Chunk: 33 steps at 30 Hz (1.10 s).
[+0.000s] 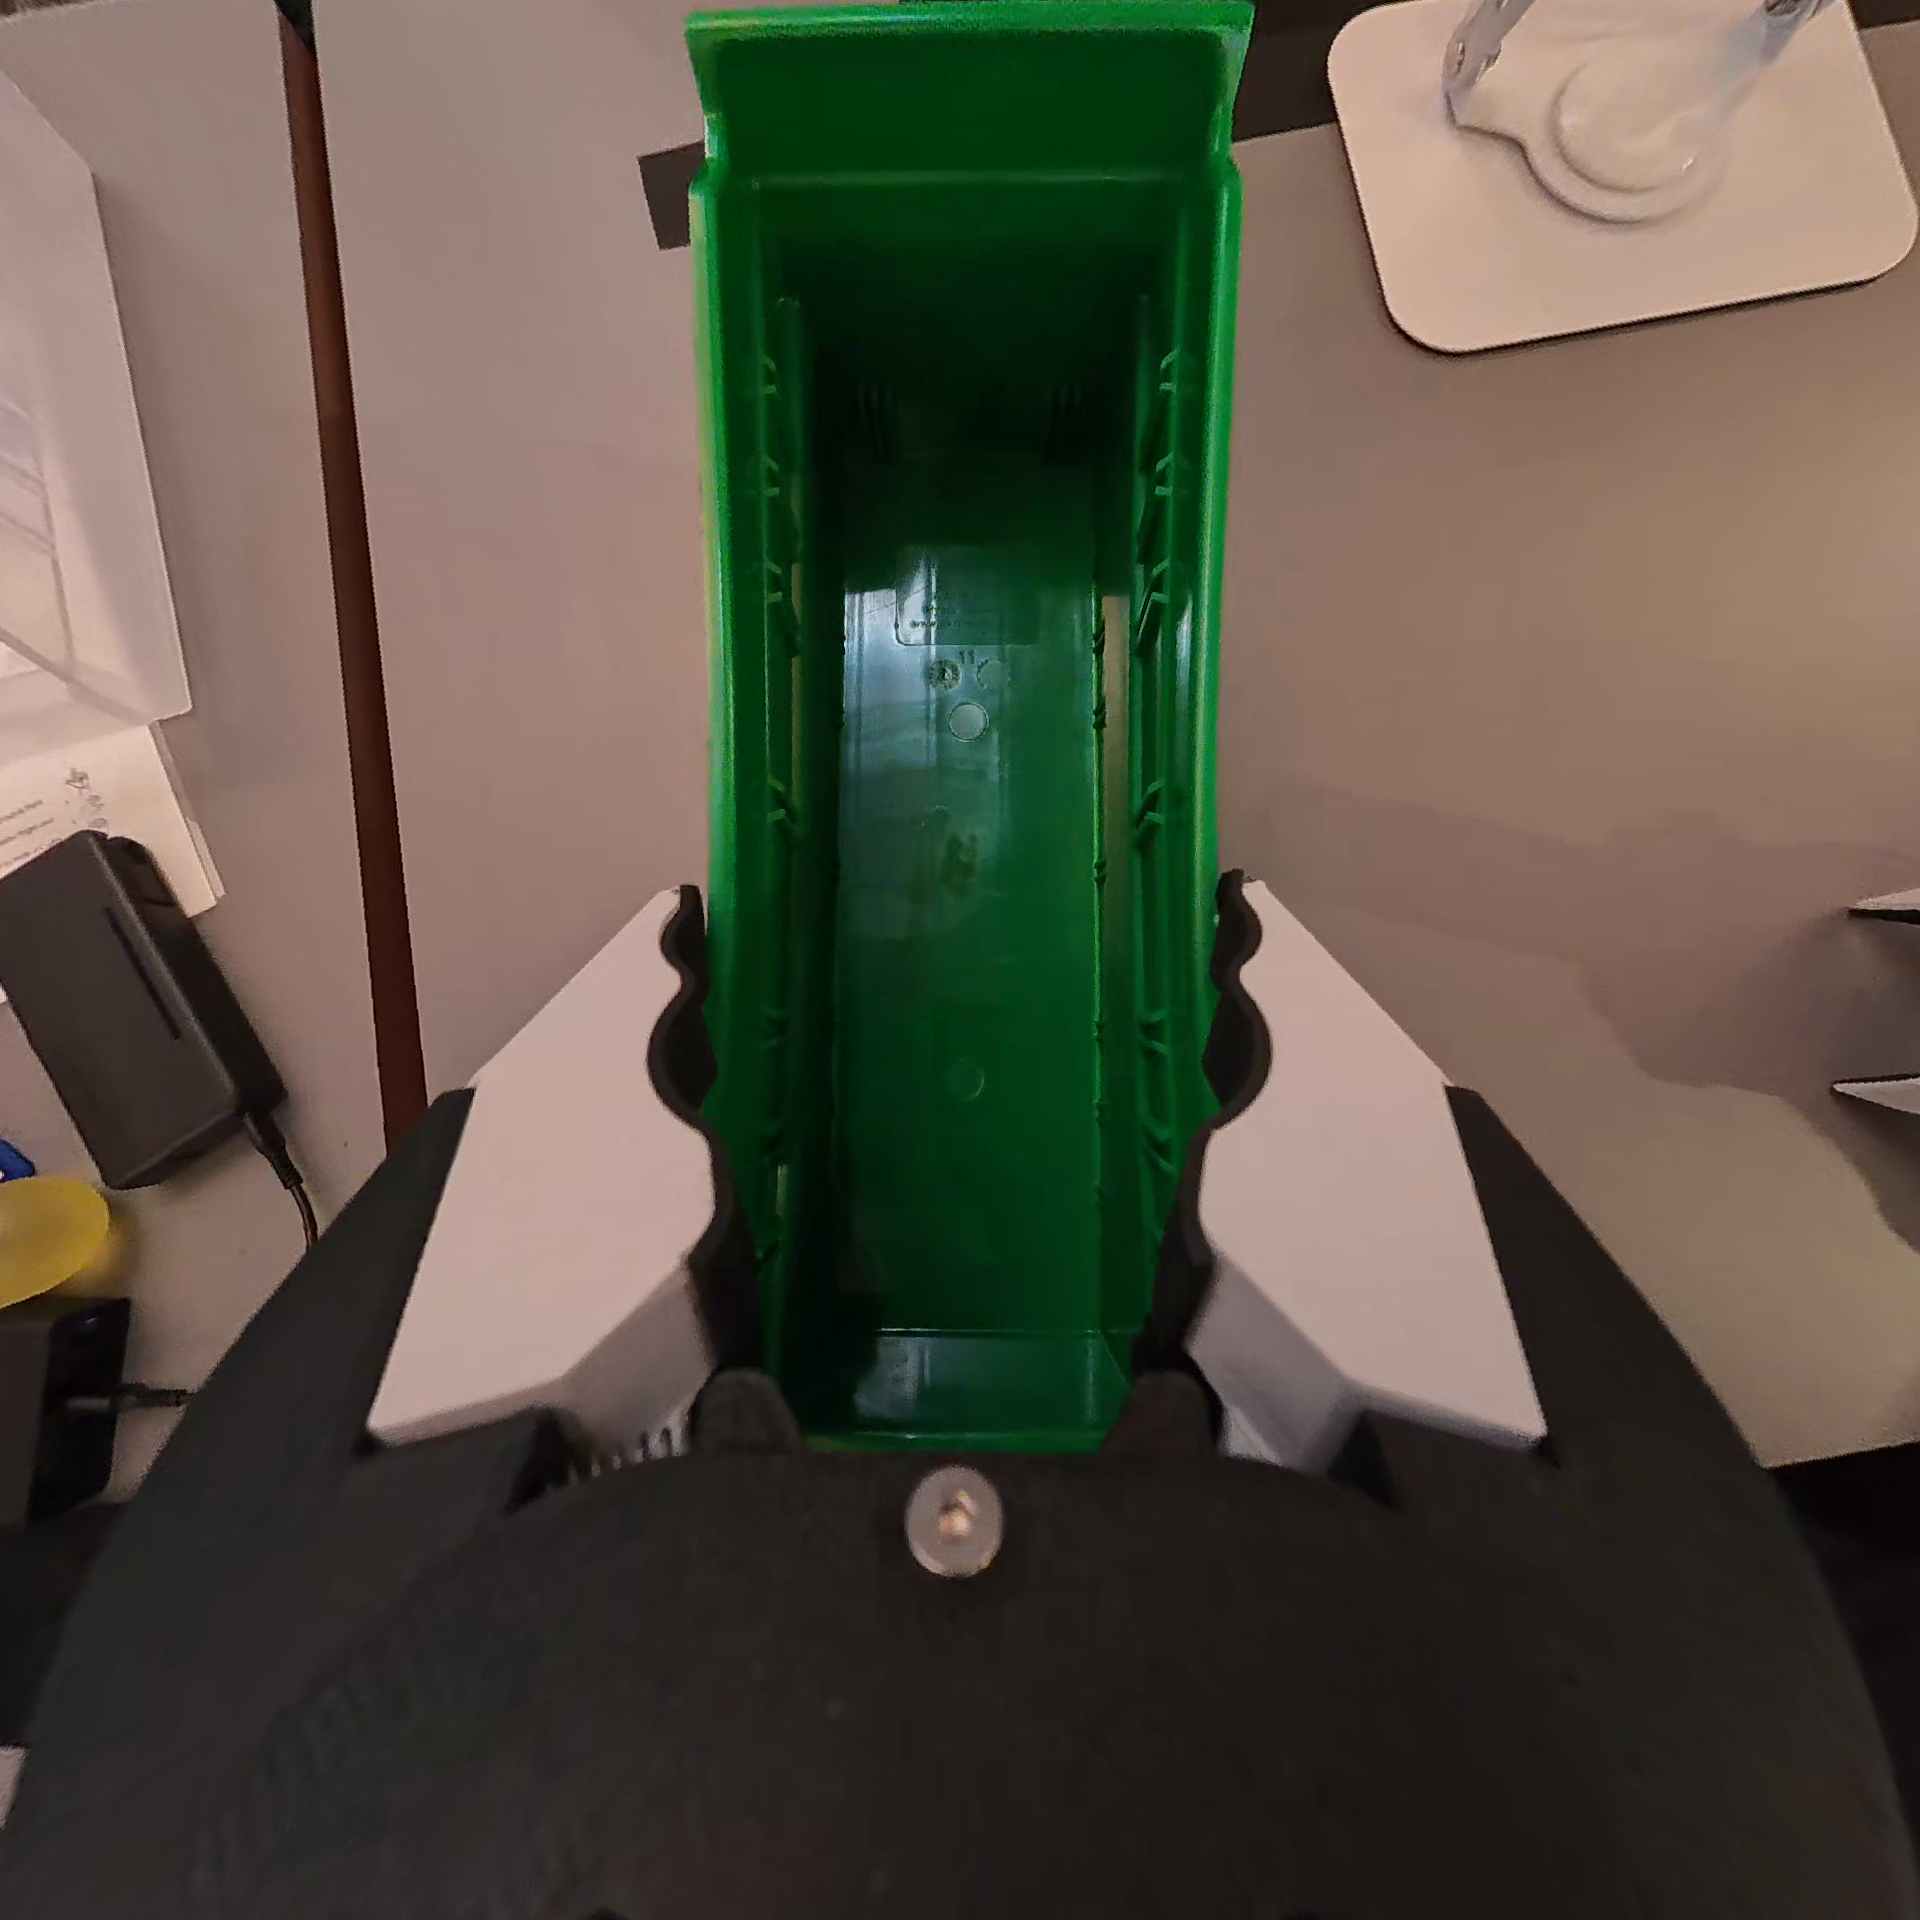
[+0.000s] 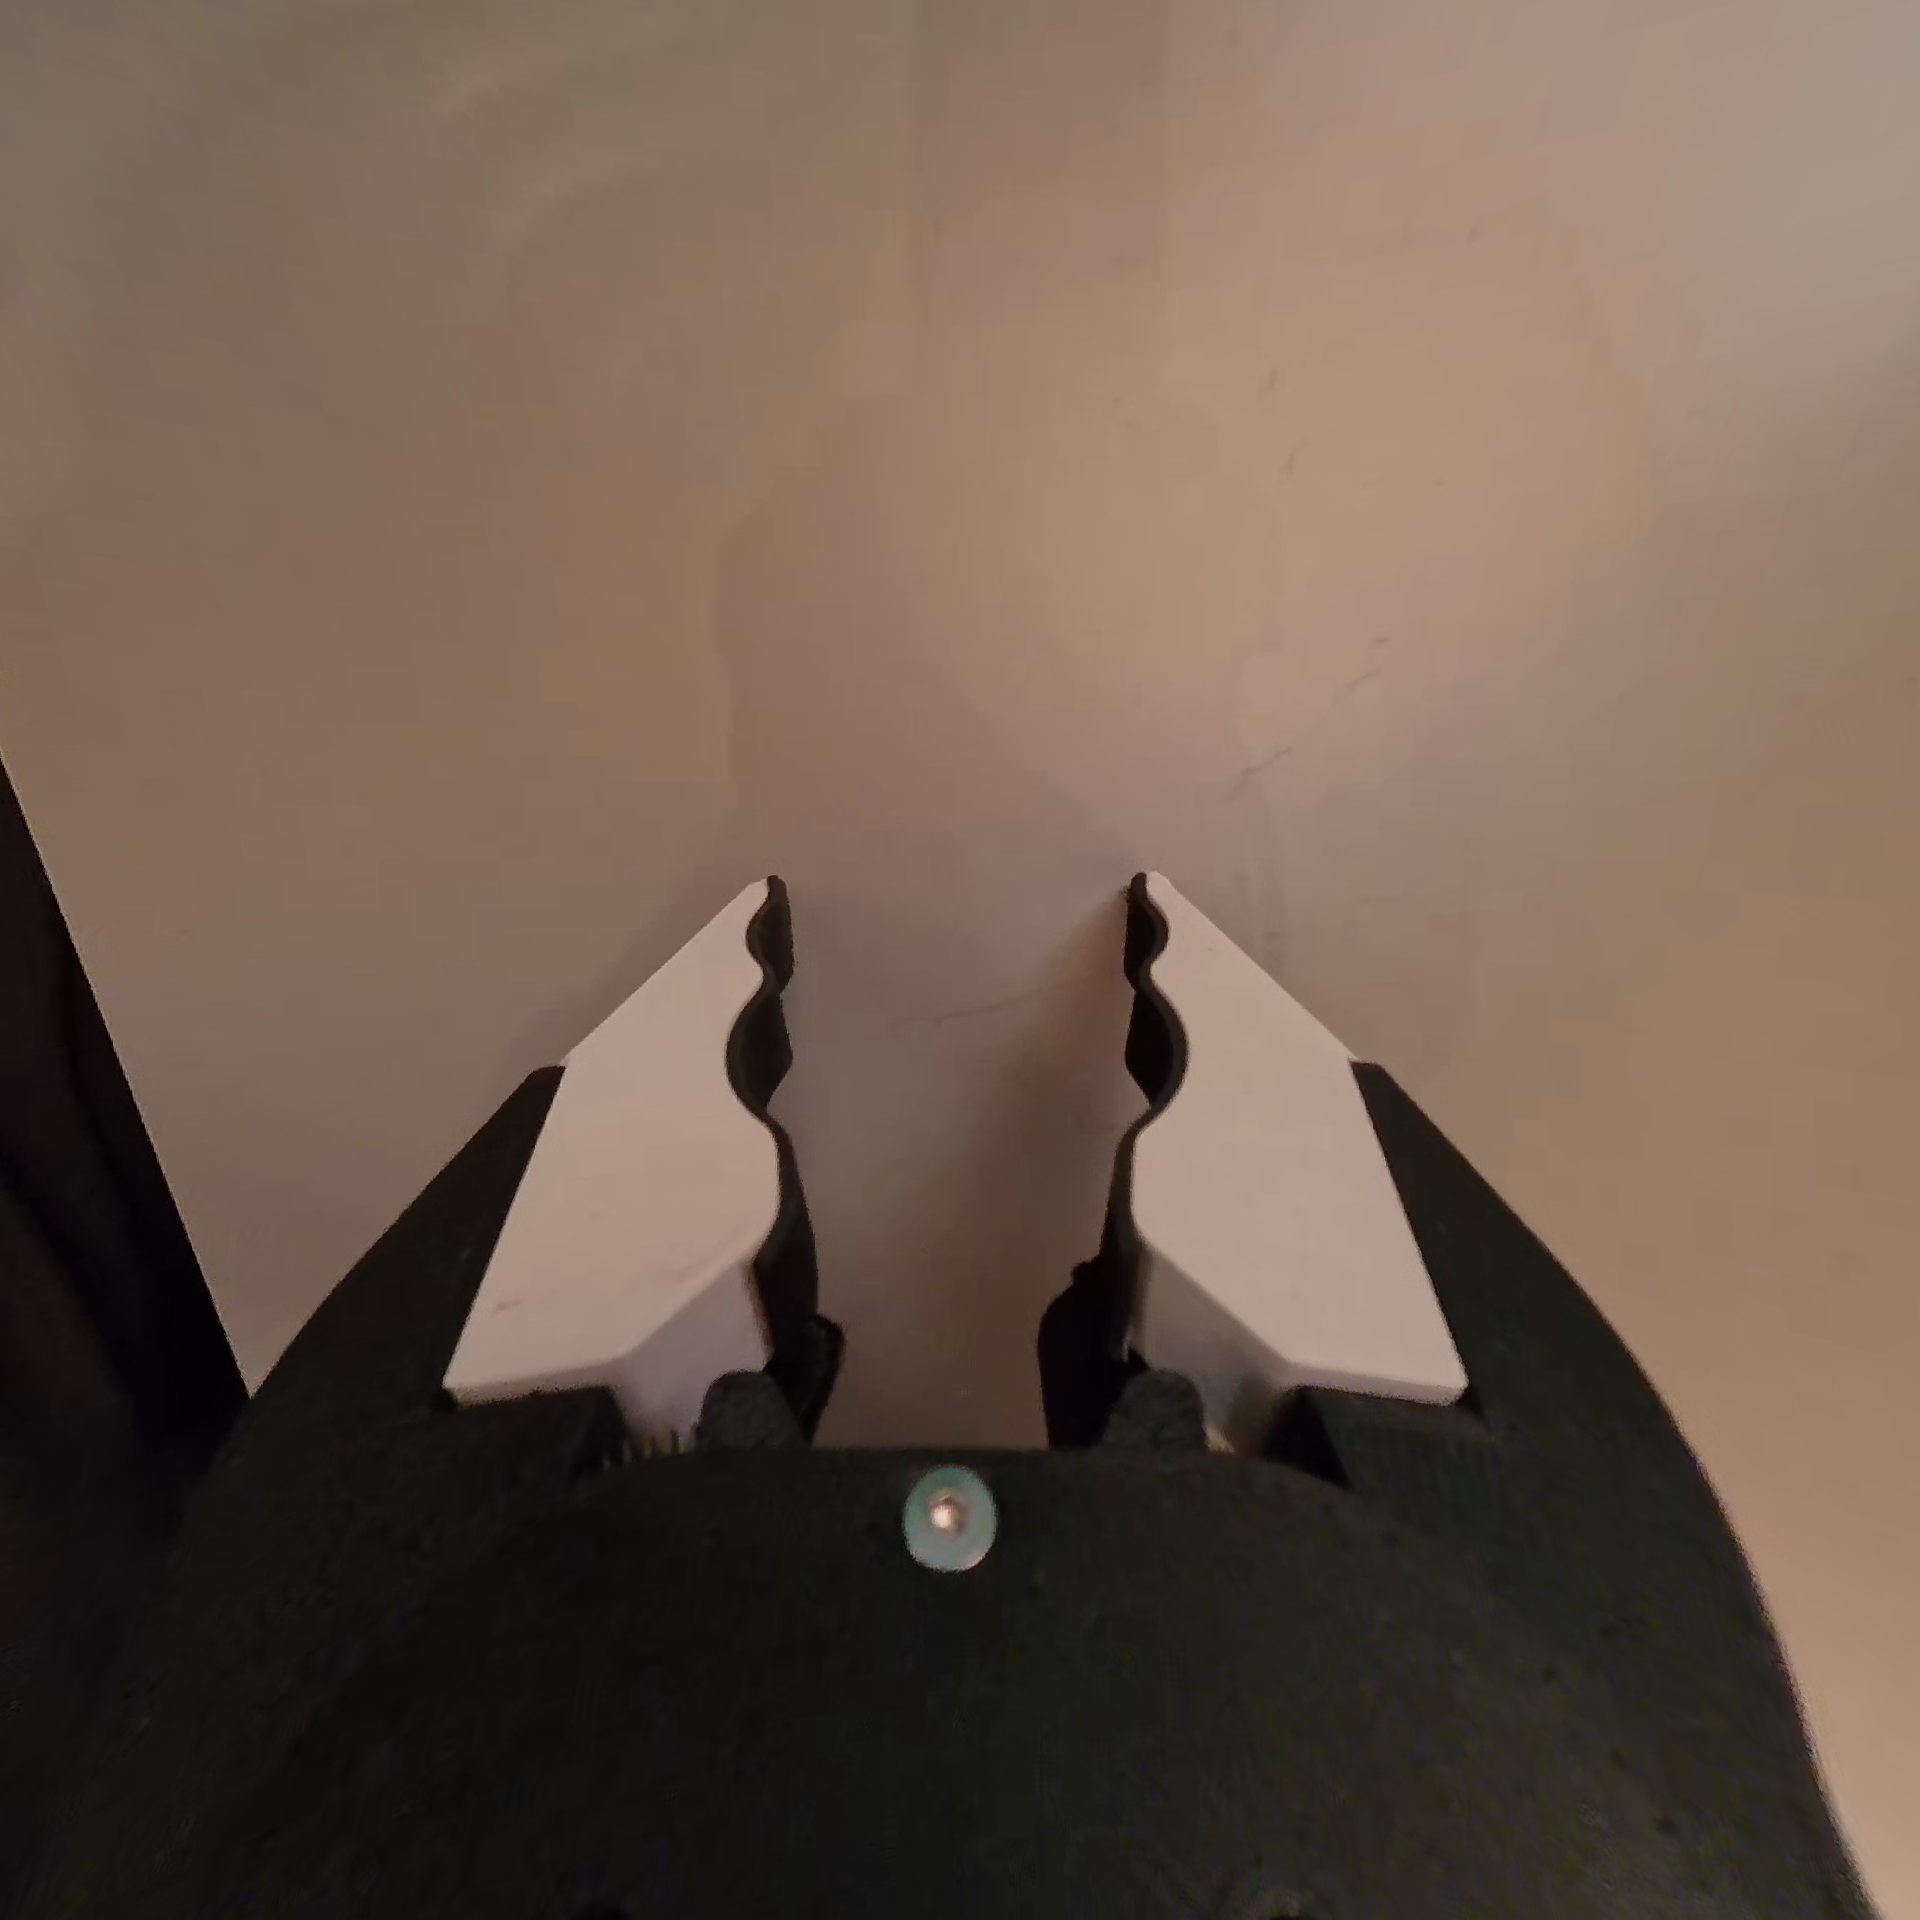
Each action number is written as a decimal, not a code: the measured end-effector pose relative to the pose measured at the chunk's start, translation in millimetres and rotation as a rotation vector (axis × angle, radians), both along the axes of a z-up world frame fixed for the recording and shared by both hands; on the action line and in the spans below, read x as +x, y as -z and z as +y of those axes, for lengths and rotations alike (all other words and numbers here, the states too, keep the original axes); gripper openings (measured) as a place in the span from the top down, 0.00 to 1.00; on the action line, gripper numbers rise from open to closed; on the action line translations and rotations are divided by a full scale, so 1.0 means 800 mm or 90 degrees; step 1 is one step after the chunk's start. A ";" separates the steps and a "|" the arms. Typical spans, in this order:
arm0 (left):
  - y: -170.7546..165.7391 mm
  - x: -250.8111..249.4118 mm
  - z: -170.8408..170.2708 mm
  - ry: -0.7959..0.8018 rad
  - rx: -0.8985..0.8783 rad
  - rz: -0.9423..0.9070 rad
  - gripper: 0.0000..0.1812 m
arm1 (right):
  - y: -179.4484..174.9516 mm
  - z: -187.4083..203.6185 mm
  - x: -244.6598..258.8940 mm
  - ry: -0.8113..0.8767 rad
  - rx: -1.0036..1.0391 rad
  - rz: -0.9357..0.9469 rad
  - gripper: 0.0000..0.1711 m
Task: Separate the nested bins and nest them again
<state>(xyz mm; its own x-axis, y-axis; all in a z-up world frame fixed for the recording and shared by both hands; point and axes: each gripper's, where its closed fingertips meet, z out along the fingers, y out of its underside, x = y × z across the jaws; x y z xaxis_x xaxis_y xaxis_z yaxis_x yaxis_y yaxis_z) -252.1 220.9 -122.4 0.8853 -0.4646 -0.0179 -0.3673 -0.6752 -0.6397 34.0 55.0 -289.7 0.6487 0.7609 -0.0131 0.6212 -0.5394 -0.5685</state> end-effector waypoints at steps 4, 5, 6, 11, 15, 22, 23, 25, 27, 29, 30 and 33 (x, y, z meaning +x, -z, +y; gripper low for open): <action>-0.008 0.000 0.001 0.000 0.018 -0.009 0.48 | 0.000 0.000 0.000 0.001 0.002 0.003 0.63; -0.012 0.000 0.001 0.000 0.023 -0.012 0.48 | 0.000 0.000 0.001 0.001 0.002 0.003 0.63; -0.017 -0.001 0.001 0.001 0.028 -0.014 0.48 | 0.000 0.001 0.001 0.001 0.002 0.003 0.63; -0.050 -0.002 0.003 0.002 0.061 -0.020 0.47 | 0.000 0.001 0.001 0.001 0.002 0.002 0.64; -0.073 -0.004 0.002 -0.002 0.092 -0.016 0.47 | 0.000 0.001 0.002 0.000 0.002 0.004 0.64; -0.113 0.008 -0.009 0.006 0.138 0.004 0.46 | -0.002 -0.001 0.000 -0.003 -0.010 0.020 0.61; -0.120 0.016 -0.012 0.014 0.145 0.000 0.46 | -0.002 -0.001 0.001 0.001 -0.016 0.025 0.61; -0.135 0.034 -0.019 0.033 0.161 -0.009 0.46 | -0.003 0.000 0.006 0.012 -0.030 0.031 0.60; -0.147 0.058 -0.026 0.057 0.174 -0.016 0.46 | -0.004 0.002 0.014 0.025 -0.039 0.031 0.59; -0.151 0.087 -0.034 0.083 0.179 -0.020 0.45 | -0.009 0.005 0.023 0.044 -0.053 0.045 0.58; -0.149 0.106 -0.038 0.100 0.180 -0.021 0.45 | -0.016 0.007 0.026 0.053 -0.054 0.064 0.58; -0.127 0.167 -0.050 0.153 0.158 -0.035 0.44 | -0.038 0.016 0.038 0.082 -0.042 0.113 0.57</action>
